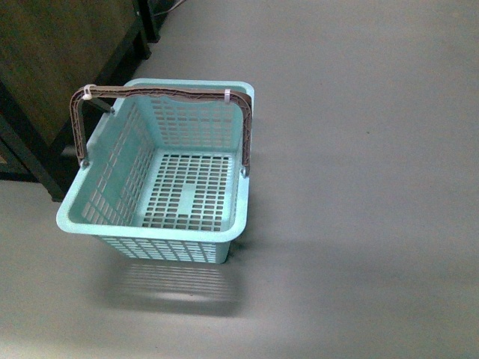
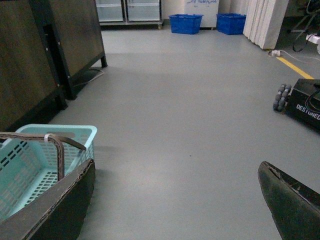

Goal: Pick mango and avocado into basket

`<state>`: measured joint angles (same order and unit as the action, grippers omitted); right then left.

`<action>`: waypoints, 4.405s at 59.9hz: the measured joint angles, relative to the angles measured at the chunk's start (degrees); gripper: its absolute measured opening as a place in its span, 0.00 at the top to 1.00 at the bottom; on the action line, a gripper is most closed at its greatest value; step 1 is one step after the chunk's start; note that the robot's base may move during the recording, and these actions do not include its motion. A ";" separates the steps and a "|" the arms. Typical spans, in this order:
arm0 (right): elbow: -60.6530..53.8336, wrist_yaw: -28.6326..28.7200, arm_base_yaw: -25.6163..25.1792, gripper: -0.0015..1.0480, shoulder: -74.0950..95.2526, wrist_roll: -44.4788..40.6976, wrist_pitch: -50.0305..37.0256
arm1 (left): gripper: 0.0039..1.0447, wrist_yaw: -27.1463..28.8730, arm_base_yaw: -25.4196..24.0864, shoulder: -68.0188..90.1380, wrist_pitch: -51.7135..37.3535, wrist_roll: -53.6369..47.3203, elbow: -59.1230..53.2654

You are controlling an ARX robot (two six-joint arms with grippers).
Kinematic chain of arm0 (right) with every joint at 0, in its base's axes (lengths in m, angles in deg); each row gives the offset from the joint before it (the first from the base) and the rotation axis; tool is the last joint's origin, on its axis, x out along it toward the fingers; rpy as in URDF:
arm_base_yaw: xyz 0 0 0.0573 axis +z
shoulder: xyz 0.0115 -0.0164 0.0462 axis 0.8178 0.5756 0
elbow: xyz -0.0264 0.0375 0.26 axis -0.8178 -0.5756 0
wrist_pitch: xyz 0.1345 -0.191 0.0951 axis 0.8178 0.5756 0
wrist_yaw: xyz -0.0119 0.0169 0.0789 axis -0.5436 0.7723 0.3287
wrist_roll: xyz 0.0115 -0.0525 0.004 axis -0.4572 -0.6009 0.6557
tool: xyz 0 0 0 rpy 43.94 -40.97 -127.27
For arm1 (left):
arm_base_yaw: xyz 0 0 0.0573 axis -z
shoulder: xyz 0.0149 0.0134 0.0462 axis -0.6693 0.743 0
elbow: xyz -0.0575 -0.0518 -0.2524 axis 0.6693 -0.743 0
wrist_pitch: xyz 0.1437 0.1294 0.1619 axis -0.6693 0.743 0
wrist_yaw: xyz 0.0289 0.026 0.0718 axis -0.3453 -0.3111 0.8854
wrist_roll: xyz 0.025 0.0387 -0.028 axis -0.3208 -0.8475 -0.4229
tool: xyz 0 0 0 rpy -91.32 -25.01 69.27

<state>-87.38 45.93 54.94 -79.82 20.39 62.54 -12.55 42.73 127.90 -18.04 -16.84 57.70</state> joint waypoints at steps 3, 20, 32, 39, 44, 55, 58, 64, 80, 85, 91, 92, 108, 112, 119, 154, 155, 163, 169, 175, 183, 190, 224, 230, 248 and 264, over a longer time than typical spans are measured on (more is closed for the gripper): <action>0.00 0.00 0.00 0.08 0.00 0.00 0.00 | 0.08 -0.17 0.83 13.05 -9.79 6.34 2.71; 0.00 0.00 0.00 0.08 0.00 0.00 0.00 | 0.08 -1.95 7.37 58.88 -27.58 19.96 27.36; 0.00 0.00 0.00 0.08 0.00 0.00 0.00 | 0.08 -2.93 9.33 72.65 -27.82 22.95 42.99; 0.00 0.00 0.00 0.08 0.00 0.00 0.00 | 0.08 -2.99 10.10 78.71 -29.09 24.37 51.01; 0.00 0.00 0.00 0.08 0.00 0.00 0.00 | 0.08 -2.93 10.67 82.14 -28.41 25.20 56.17; 0.00 0.00 0.00 0.08 0.00 0.00 0.00 | 0.08 -2.97 12.28 87.82 -28.09 26.03 63.80; 0.00 0.00 0.00 0.08 0.00 0.00 0.00 | 0.08 -2.95 12.68 88.80 -27.89 26.16 65.44; 0.00 -0.02 0.00 0.08 0.00 0.00 0.00 | 0.08 -3.04 13.18 90.68 -26.01 25.55 69.37; 0.00 0.00 0.00 0.08 0.00 0.00 0.00 | 0.19 -4.11 13.18 91.62 -25.29 24.50 73.18; 0.00 0.00 0.00 0.08 0.00 0.00 0.00 | 0.39 -4.70 13.18 91.62 -25.66 24.70 72.63; 0.00 0.00 0.00 0.08 0.00 0.02 0.00 | 0.61 -4.74 13.29 91.62 -27.17 24.39 70.99; 0.00 0.00 0.00 0.08 0.00 0.00 0.00 | 0.64 -4.81 13.31 91.62 -27.36 24.22 70.75; 0.00 0.02 0.00 0.08 0.00 0.00 0.00 | 0.94 -5.92 14.40 87.58 -32.65 19.32 63.67; 0.00 -0.02 0.00 0.08 0.00 0.00 0.00 | 0.94 -6.03 14.67 84.67 -34.32 17.79 60.61; 0.00 0.00 0.00 0.08 0.00 0.00 0.00 | 0.94 -6.73 14.84 77.61 -36.54 15.52 54.07; 0.00 0.00 0.00 0.08 0.00 0.00 0.00 | 0.94 -8.33 15.58 23.65 -19.21 6.12 19.08; 0.00 0.00 0.00 0.08 0.00 0.02 0.00 | 0.94 -8.31 15.58 20.92 -17.49 5.86 18.38; 0.00 0.02 0.00 0.08 0.00 0.00 0.00 | 0.94 -7.65 15.58 11.78 -14.78 4.85 17.07; 0.00 0.00 0.00 0.08 0.00 0.02 0.00 | 0.94 -7.26 15.50 11.61 -14.69 4.04 17.07; 0.00 0.02 0.00 0.08 0.00 0.00 0.00 | 0.94 -8.17 15.50 11.85 -14.47 4.11 17.03; 0.00 0.00 0.00 0.08 0.00 0.00 0.00 | 0.94 -8.55 15.58 11.80 -14.49 4.09 17.03; 0.00 -0.02 0.00 0.08 0.00 0.00 0.00 | 0.94 -8.31 15.58 11.80 -14.49 4.07 17.03; 0.00 -0.04 0.00 0.08 0.00 0.00 0.00 | 0.95 -7.98 15.58 11.80 -14.49 4.04 17.03; 0.00 -0.02 0.00 0.08 0.00 0.02 0.00 | 0.95 -8.13 15.58 11.80 -14.49 4.04 17.03; 0.00 -0.02 0.00 0.08 0.00 0.02 0.00 | 0.95 -7.87 15.58 11.80 -14.49 4.04 17.03; 0.00 -0.02 0.00 0.08 0.00 0.00 0.00 | 0.95 -7.98 15.58 11.80 -14.49 4.04 17.03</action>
<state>-87.38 45.91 54.94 -79.82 20.39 62.54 -20.53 58.31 139.70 -32.53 -12.80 74.72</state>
